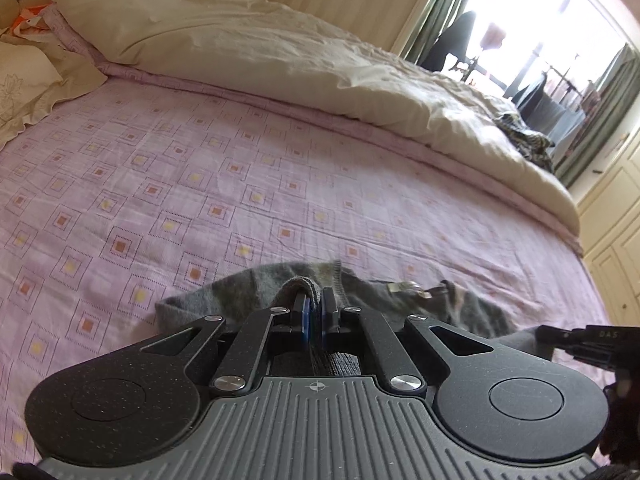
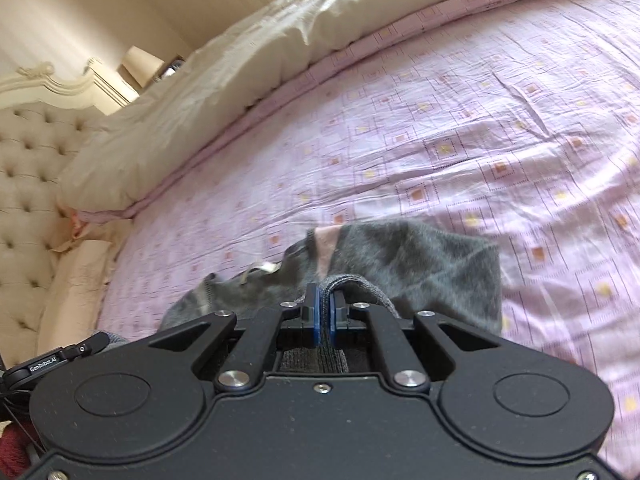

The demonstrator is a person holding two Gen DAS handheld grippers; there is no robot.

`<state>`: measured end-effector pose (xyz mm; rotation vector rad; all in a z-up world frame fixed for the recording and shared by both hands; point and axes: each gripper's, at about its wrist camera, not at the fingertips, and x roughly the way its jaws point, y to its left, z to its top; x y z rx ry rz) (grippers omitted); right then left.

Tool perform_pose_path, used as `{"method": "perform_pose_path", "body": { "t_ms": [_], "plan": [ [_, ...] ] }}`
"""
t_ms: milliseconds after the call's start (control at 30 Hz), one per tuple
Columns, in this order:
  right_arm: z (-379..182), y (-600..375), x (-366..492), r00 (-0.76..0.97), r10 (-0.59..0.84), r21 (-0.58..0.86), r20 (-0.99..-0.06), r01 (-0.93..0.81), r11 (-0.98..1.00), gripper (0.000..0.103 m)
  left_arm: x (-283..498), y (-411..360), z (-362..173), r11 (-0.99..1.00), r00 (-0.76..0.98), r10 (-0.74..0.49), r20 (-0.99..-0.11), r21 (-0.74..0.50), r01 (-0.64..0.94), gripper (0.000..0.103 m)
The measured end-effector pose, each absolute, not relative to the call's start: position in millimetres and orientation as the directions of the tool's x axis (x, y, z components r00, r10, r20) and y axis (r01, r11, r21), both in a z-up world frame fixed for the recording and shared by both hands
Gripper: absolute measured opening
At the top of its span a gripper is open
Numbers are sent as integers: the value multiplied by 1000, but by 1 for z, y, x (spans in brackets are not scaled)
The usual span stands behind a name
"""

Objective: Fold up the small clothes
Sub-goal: 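Lift the hem with both tools and fold it over toward the collar, then lower the folded hem and open both tools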

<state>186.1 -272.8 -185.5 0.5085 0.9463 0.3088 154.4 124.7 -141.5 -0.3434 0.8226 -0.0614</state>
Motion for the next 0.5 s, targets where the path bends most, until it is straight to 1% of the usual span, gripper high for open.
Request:
{"method": "perform_pose_path", "body": {
  "t_ms": [33,100,200,233,267,300,333,400,467,500],
  "plan": [
    [-188,-272,192,547,460,534,-700,-28,845,12,159,125,-145,945,674,-180,-717,-315,-83,6],
    [-192,-270,201,546,445,521,-710,-18,853,20,168,128,-151,948,660,-156,-735,-299,-109,8],
    [-192,-273,207,578,428,518,-695,-11,855,20,177,139,-154,935,654,-134,-745,-313,-165,10],
    [-192,-275,208,587,426,522,-688,-8,853,22,177,142,-153,931,658,-127,-742,-318,-179,19],
    [-190,-276,209,594,421,519,-685,-8,855,24,177,144,-151,928,666,-121,-736,-321,-187,32],
    [-189,-277,208,598,417,511,-685,-14,859,35,177,146,-149,929,674,-115,-730,-319,-187,35],
    [-188,-277,207,598,418,504,-684,-27,863,46,176,147,-147,934,678,-112,-727,-310,-178,36],
    [-188,-275,204,586,423,480,-691,-64,875,50,175,145,-146,950,666,-112,-738,-275,-145,38],
    [-191,-269,201,561,414,430,-717,-112,896,50,174,140,-151,964,638,-129,-759,-247,-99,43],
    [-194,-265,200,548,407,402,-731,-137,905,50,174,137,-154,969,623,-141,-770,-237,-74,44]
  ]
}}
